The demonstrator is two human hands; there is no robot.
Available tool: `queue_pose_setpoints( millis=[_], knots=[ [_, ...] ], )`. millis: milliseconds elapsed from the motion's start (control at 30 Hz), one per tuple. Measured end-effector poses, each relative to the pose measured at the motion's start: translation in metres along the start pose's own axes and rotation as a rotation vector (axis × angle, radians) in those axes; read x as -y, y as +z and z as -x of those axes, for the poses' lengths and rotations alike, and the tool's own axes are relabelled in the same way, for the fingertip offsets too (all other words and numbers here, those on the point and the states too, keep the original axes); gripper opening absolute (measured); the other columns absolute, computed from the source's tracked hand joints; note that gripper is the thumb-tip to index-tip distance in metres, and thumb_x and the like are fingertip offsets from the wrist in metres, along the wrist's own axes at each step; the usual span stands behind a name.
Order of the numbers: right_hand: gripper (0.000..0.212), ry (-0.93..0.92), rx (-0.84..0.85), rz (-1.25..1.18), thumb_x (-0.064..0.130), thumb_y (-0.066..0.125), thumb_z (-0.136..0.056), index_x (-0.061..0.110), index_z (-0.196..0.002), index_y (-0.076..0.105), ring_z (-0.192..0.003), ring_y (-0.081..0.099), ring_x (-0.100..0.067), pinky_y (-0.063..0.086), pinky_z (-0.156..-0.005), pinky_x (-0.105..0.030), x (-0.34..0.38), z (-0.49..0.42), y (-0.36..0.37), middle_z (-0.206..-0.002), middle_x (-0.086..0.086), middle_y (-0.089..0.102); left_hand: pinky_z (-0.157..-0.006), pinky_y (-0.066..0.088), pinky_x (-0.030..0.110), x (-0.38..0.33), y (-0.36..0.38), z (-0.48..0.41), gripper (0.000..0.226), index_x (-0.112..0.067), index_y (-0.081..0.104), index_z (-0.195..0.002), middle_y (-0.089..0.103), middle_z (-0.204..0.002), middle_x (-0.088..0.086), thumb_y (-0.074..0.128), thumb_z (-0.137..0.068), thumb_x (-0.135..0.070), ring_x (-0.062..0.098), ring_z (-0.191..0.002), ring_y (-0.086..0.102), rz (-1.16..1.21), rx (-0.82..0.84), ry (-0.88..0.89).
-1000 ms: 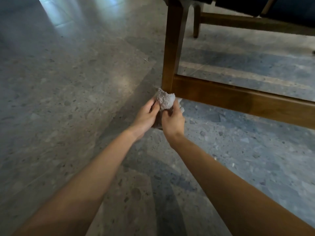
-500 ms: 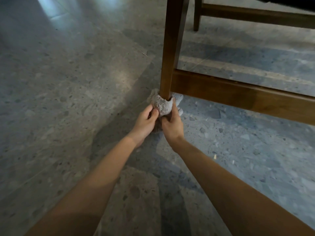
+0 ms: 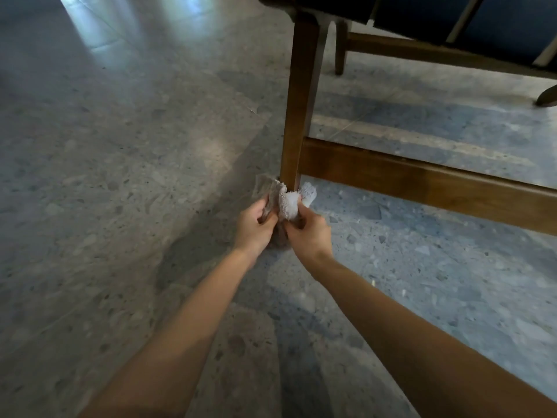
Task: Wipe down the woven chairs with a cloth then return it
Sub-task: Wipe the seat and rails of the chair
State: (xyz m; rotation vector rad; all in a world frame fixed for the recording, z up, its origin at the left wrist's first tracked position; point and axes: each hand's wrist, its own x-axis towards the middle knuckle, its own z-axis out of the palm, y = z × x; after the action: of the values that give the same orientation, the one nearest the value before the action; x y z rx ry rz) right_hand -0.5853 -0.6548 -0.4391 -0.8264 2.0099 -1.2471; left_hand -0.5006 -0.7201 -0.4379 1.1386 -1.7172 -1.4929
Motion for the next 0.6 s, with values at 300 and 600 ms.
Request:
queue_pose_setpoints(
  millis=[300, 600],
  knots=[
    [0.033, -0.297, 0.222, 0.621, 0.040, 0.064, -0.088, 0.014, -0.109, 0.064, -0.092, 0.063, -0.023, 0.052, -0.075, -0.034, 0.074, 0.017, -0.044, -0.100, -0.006, 0.069, -0.063, 0.043, 0.005, -0.043, -0.022, 0.010, 0.018, -0.011, 0.060, -0.109, 0.062, -0.093, 0.001, 0.052, -0.094, -0.005, 0.006, -0.079, 0.058, -0.030, -0.133, 0.041],
    [0.036, -0.244, 0.589, 0.713, 0.028, 0.040, -0.101, 0.012, -0.134, 0.036, -0.092, 0.054, -0.026, 0.037, -0.071, -0.031, 0.163, 0.060, -0.059, -0.120, -0.015, 0.057, -0.090, 0.049, 0.027, -0.109, -0.069, 0.042, 0.029, -0.009, 0.052, -0.125, 0.063, -0.112, 0.007, 0.048, -0.096, -0.006, 0.018, -0.105, 0.060, -0.039, -0.123, 0.068]
  ],
)
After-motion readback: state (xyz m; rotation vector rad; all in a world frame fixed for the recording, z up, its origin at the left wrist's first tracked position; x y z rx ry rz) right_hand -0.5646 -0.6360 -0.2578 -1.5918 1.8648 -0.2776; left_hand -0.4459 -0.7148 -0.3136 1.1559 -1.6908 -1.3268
